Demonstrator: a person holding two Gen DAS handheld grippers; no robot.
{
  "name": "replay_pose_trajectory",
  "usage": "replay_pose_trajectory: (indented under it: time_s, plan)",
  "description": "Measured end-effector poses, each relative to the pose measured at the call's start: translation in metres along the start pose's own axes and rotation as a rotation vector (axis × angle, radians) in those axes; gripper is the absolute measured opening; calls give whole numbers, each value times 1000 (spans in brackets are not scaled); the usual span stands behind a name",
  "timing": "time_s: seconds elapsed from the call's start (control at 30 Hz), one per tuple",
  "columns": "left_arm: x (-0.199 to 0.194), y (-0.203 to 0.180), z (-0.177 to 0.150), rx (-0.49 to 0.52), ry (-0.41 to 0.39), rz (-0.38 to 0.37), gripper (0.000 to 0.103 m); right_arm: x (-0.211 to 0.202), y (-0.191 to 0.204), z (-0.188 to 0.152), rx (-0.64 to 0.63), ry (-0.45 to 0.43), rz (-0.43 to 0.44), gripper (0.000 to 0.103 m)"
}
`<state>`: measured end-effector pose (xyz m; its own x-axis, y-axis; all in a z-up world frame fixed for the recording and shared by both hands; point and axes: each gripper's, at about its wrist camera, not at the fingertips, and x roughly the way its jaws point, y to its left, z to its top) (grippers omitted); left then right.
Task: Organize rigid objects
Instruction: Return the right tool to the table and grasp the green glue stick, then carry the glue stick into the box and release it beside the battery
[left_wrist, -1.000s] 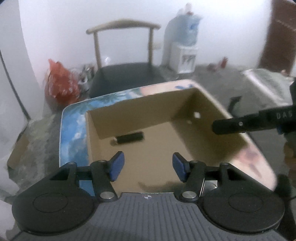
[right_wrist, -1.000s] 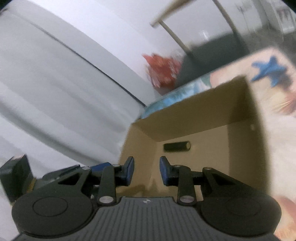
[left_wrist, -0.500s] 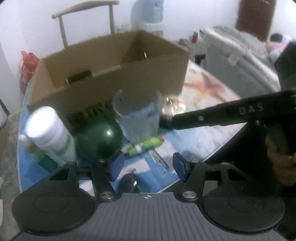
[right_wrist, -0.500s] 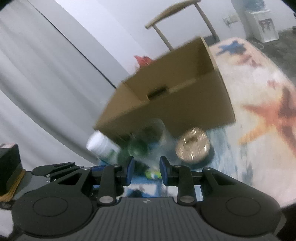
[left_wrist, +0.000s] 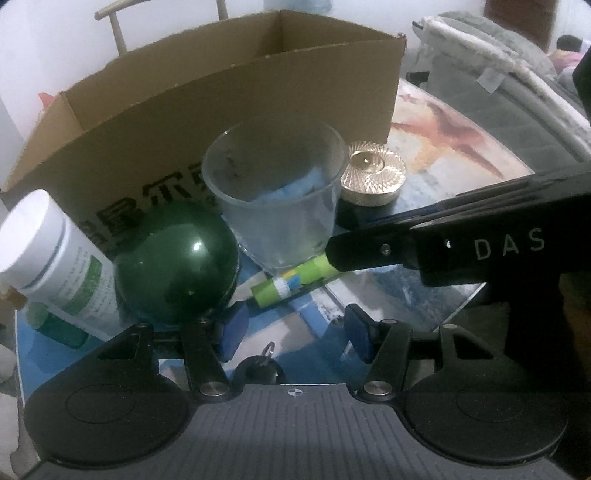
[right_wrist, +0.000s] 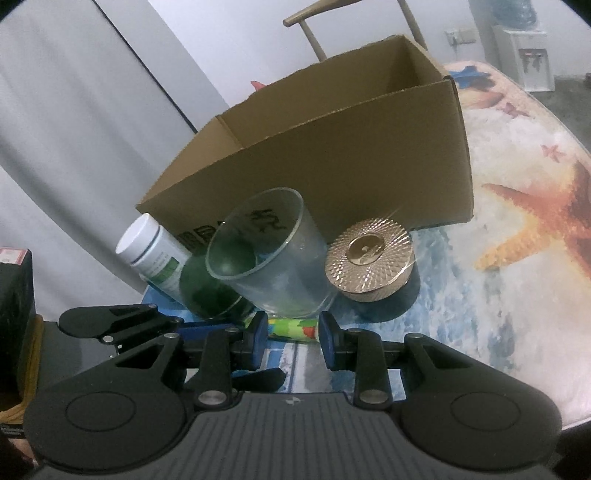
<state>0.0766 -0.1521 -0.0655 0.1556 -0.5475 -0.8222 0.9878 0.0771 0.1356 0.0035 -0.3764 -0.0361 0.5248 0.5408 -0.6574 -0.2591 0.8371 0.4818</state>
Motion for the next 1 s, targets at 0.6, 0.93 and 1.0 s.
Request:
replay_pose_trajectory:
  time_s: [0.6, 0.93, 1.0]
  plan:
    - [-5, -14, 4, 35, -30, 17, 55, 9, -1, -7, 11, -4, -14, 31]
    - [-42, -41, 1, 71, -110, 7, 55, -32, 12, -14, 21, -48, -52, 31]
    - [-57, -50, 2, 87, -148, 6, 55, -50, 16, -17, 18, -78, -65, 31]
